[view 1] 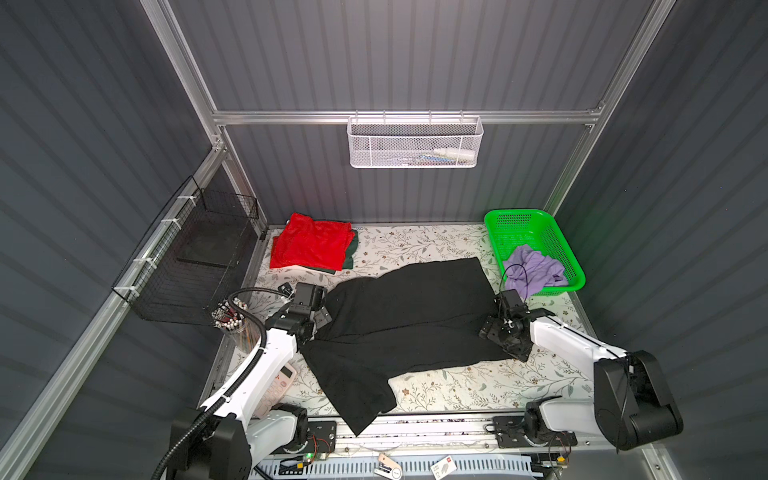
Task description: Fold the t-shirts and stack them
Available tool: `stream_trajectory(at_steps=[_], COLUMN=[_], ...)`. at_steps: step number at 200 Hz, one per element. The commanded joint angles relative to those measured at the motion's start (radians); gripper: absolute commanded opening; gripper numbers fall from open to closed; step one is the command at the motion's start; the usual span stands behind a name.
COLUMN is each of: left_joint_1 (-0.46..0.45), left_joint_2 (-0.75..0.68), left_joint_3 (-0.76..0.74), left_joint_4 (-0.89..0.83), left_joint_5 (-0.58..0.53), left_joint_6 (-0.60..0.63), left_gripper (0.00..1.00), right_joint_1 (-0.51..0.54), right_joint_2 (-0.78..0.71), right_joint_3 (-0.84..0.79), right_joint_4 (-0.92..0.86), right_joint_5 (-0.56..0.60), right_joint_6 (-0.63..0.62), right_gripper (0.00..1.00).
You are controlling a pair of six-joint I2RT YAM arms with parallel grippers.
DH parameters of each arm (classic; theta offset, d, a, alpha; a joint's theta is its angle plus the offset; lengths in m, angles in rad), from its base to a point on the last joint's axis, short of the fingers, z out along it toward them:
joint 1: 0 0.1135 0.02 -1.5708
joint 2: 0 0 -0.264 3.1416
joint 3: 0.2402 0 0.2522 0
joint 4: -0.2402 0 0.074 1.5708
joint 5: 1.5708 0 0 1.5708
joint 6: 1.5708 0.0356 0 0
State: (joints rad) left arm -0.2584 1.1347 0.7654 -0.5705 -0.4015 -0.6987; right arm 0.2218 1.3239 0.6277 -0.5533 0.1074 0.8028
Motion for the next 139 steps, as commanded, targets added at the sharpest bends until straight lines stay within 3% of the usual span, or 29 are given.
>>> stream_trajectory(at_steps=[1, 47, 100, 139], left_joint_1=[0.011, 0.016, 0.016, 0.018], left_joint_2=[0.046, 0.238, 0.436, 0.554], left_joint_3=[0.039, 0.138, 0.233, 0.305], left_joint_4=[0.029, 0.116, 0.191, 0.185], left_joint_5=[-0.001, 0.067, 0.169, 0.081], left_joint_6=[0.054, 0.089, 0.167, 0.193], left_gripper=[0.9, 0.94, 0.98, 0.98], right_joint_1=[-0.004, -0.007, -0.012, -0.016], right_joint_2=[-0.009, -0.084, -0.186, -0.171], right_joint_3=[-0.022, -0.001, 0.142, 0.214], right_joint_4=[-0.067, -0.154, -0.17, -0.115], right_joint_5=[-0.044, -0.003, 0.063, 0.065], right_joint_6=[0.044, 0.078, 0.058, 0.004], right_gripper=[0.99, 0.99, 0.99, 0.99])
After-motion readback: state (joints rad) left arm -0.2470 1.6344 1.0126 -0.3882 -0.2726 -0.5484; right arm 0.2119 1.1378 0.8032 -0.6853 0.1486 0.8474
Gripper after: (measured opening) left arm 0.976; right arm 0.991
